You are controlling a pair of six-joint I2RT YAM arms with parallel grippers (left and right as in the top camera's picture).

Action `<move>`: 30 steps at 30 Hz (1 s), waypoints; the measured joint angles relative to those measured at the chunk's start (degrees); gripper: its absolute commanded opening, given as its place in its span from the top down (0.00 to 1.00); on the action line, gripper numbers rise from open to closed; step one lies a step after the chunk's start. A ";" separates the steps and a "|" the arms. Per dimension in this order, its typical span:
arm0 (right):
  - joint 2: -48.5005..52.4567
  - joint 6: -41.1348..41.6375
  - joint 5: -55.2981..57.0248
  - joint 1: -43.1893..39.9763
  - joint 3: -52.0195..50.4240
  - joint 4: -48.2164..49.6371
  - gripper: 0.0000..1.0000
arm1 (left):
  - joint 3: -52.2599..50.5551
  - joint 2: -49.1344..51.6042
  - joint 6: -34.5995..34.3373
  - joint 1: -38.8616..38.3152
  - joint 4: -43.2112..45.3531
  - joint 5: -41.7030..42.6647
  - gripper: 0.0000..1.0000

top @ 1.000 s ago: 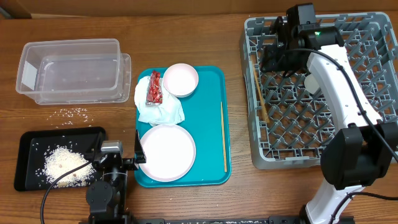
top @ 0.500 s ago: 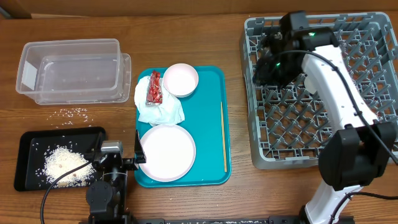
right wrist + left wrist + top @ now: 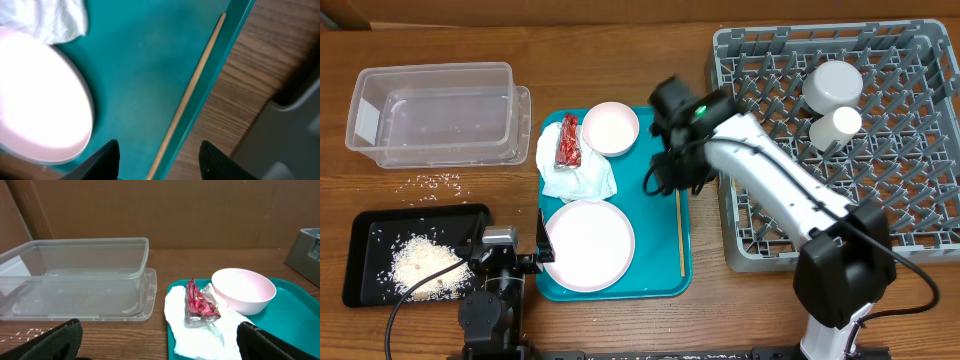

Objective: Sort waste into correct bins and load items into the dishwasher
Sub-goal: 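Move the right gripper back to the remaining chopstick on the tray, then grasp the second wooden chopstick with the right gripper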

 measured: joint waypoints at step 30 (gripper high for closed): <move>0.09 8.98 12.79 1.62 -11.63 8.26 0.56 | 0.00 0.00 0.00 0.02 -0.04 0.02 0.00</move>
